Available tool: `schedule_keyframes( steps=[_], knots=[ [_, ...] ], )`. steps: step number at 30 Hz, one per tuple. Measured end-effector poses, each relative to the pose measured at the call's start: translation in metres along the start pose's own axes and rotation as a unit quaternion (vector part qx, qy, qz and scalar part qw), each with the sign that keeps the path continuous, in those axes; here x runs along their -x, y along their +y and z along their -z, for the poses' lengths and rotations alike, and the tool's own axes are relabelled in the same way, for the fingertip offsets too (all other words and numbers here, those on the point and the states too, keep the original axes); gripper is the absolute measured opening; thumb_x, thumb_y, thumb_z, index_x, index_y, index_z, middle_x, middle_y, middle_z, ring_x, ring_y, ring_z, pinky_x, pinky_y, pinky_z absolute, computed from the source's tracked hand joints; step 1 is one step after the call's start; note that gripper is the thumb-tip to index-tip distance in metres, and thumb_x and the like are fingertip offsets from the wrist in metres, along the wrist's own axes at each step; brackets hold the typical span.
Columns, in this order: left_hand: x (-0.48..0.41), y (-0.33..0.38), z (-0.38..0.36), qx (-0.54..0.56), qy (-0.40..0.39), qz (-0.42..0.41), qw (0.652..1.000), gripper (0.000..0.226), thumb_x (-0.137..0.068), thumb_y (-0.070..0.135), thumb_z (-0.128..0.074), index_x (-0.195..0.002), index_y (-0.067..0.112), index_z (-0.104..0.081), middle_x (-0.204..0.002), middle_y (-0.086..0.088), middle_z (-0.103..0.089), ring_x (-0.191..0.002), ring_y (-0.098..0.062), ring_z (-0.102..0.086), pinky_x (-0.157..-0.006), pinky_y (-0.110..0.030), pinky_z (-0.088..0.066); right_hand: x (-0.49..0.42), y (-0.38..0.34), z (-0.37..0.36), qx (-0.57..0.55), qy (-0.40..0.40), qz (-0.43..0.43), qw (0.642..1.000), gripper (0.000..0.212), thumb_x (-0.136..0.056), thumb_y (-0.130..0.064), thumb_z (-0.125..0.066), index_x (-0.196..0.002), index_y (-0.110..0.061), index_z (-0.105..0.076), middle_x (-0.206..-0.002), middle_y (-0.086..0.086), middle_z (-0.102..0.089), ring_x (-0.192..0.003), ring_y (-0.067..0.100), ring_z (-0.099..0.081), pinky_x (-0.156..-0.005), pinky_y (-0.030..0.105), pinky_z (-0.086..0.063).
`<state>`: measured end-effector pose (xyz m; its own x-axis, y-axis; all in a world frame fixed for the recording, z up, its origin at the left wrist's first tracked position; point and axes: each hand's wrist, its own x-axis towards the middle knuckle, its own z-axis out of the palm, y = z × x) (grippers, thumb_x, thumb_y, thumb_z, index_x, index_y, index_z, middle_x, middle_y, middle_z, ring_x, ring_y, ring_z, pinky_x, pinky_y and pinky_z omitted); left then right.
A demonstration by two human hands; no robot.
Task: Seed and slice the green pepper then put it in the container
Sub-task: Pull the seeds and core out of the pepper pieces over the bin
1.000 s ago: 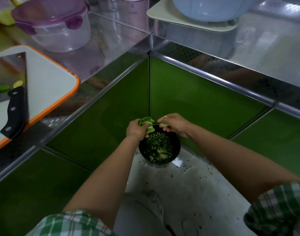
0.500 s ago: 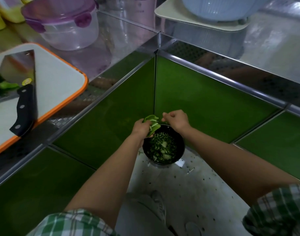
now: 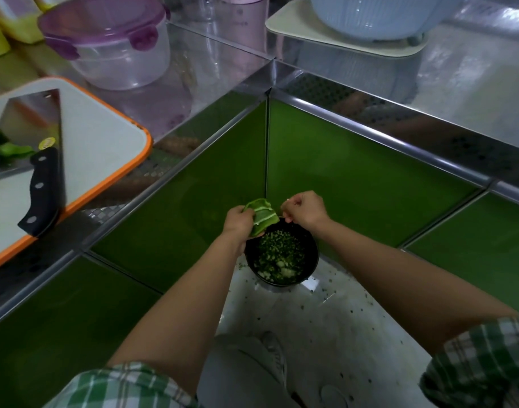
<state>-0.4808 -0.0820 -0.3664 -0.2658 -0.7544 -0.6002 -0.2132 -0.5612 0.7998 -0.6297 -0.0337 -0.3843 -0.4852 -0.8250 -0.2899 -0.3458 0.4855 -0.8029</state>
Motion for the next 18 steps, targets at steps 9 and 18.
schedule_keyframes(
  steps=[9, 18],
  knots=[
    [0.004, 0.006, -0.01, 0.094, 0.027, 0.046, 0.994, 0.03, -0.101, 0.019, -0.05, -0.129, 0.01, -0.055, -0.101, -0.008, -0.063, -0.08, -0.019, -0.061, -0.067, -0.027, -0.051, 0.012, -0.008, -0.002, -0.127, -0.125, 0.015, 0.984, 0.023, -0.091, -0.013, -0.063, -0.111, -0.007, -0.054, -0.086, 0.004, -0.062, -0.07, 0.014, -0.064, -0.059, 0.02, -0.054],
    [0.009, 0.007, -0.008, 0.114, 0.034, 0.048, 0.992, 0.027, -0.095, 0.019, -0.061, -0.119, 0.008, -0.063, -0.085, -0.007, -0.065, -0.07, -0.017, -0.062, -0.062, -0.027, -0.057, 0.018, -0.014, -0.005, 0.109, -0.018, 0.202, 0.973, 0.017, -0.075, -0.017, -0.079, -0.089, -0.019, -0.07, -0.102, -0.003, -0.044, -0.102, 0.011, -0.044, -0.091, 0.025, -0.041]
  ],
)
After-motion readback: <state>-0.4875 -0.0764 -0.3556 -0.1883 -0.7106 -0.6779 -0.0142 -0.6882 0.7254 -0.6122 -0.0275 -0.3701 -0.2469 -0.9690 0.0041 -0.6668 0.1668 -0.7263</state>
